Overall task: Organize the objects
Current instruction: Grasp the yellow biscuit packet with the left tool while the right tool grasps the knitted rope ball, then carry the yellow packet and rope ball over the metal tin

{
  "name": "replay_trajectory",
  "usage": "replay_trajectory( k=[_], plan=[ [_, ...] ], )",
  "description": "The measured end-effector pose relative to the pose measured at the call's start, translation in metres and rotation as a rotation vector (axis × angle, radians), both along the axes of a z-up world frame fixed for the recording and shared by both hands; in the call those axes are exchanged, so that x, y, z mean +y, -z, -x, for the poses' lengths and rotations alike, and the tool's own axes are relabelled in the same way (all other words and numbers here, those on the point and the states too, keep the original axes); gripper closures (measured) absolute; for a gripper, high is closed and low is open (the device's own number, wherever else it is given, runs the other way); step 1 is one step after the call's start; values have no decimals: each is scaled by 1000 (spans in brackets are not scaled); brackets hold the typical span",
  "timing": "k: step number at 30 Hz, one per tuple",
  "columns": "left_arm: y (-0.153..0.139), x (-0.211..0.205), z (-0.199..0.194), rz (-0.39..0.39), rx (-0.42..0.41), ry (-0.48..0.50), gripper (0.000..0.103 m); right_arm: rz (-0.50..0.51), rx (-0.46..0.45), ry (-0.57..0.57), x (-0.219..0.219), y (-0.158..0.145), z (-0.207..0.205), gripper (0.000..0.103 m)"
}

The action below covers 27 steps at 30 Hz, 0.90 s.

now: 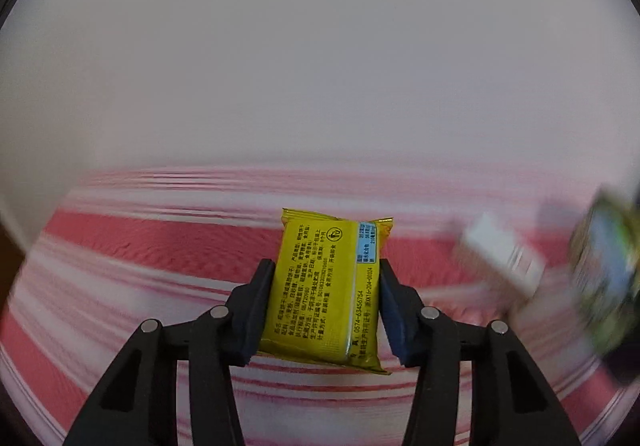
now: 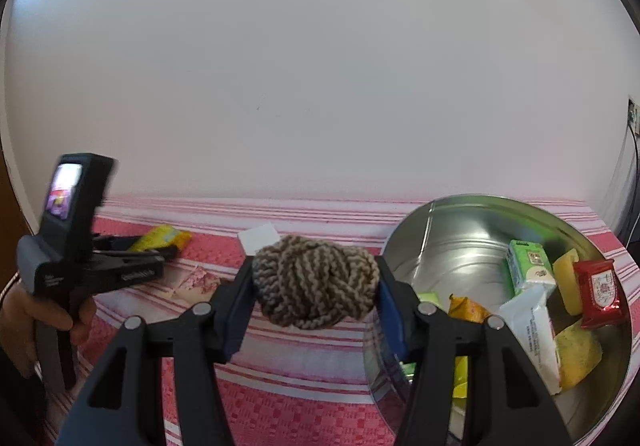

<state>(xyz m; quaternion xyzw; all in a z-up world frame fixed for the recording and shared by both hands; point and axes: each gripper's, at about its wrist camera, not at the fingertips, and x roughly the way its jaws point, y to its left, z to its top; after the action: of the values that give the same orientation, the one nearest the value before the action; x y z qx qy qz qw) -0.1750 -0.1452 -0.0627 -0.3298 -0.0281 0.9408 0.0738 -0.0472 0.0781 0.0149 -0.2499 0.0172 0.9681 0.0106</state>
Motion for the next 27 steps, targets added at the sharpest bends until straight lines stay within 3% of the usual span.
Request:
replay_trajectory(
  k=[3, 6, 13, 27],
  plan=[
    [-2, 0, -24, -21, 48, -124, 51, 2, 11, 11, 1, -4, -3, 47],
    [-6, 15, -51, -11, 109, -171, 51, -7, 31, 22, 5, -8, -6, 47],
    [-29, 36, -104, -25, 202, -190, 51, -12, 81, 35, 7, -22, -17, 47],
    [-45, 76, -126, -59, 232, -171, 51, 25, 93, 70, 57, -30, -31, 47]
  ],
)
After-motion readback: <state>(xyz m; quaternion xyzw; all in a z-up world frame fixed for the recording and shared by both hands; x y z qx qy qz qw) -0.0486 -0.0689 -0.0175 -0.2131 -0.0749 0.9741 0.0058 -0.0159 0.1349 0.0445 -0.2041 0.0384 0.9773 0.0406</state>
